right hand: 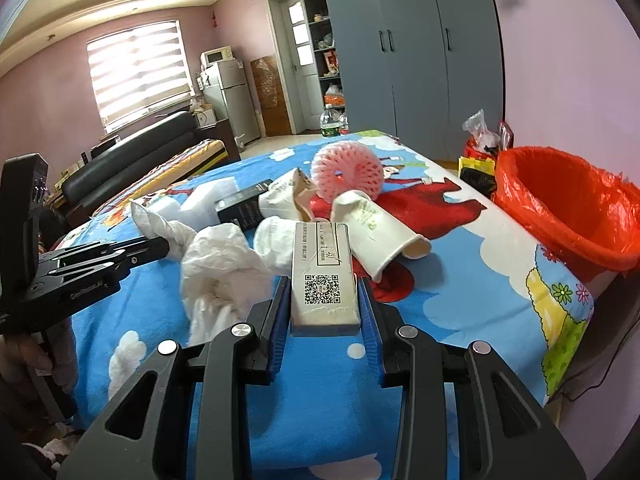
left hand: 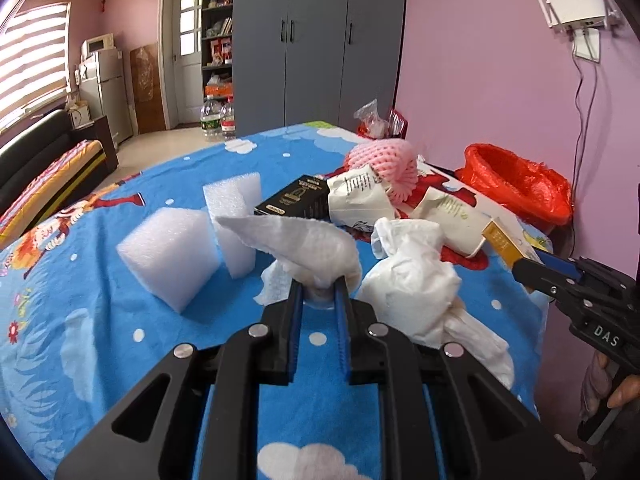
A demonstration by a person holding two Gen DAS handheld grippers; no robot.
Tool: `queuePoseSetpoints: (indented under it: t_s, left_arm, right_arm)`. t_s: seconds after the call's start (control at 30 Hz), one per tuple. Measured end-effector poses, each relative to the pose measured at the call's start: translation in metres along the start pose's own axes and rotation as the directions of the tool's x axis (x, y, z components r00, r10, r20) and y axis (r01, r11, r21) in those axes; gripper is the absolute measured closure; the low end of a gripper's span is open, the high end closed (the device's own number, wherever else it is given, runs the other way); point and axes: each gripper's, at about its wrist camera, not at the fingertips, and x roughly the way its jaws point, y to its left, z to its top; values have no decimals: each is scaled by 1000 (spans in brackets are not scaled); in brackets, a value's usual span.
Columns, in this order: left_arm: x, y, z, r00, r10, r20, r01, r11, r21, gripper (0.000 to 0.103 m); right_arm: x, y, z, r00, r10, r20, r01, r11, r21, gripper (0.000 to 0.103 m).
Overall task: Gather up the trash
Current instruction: 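Grasp the white QR-code box with the right tool while the left tool grasps the white tissue, then carry both items to the red bucket and open both tools to drop them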
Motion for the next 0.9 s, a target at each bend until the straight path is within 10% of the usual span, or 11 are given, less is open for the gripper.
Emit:
queuePoseSetpoints:
  t_s: [0.9]
  left_arm:
    - [-39,-93,16,986,-145,81,123,966,229,88]
  right_arm:
    - [-56,-29,4,992,-55,110,48,997,68,69]
